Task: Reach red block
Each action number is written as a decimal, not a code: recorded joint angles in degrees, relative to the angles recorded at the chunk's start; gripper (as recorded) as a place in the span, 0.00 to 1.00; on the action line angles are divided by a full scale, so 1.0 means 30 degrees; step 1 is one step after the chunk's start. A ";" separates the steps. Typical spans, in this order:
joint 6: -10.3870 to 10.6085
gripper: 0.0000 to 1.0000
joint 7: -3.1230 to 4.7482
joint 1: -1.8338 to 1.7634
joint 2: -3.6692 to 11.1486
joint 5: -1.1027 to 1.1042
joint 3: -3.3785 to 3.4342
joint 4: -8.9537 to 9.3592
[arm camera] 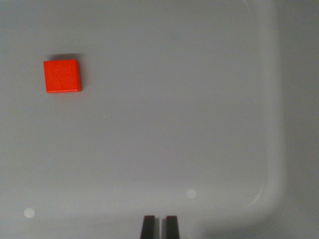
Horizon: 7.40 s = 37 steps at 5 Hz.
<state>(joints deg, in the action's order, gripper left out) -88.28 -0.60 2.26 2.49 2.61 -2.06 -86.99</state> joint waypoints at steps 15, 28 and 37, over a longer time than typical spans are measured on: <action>0.4248 0.00 0.0475 -0.0558 0.3065 -0.0125 0.0494 0.0880; 1.0337 0.00 0.1157 -0.1358 0.7459 -0.0305 0.1203 0.2142; 1.2900 0.00 0.1444 -0.1695 0.9309 -0.0380 0.1502 0.2673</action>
<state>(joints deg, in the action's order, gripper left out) -49.58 3.74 -2.82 30.42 1.47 2.45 -78.97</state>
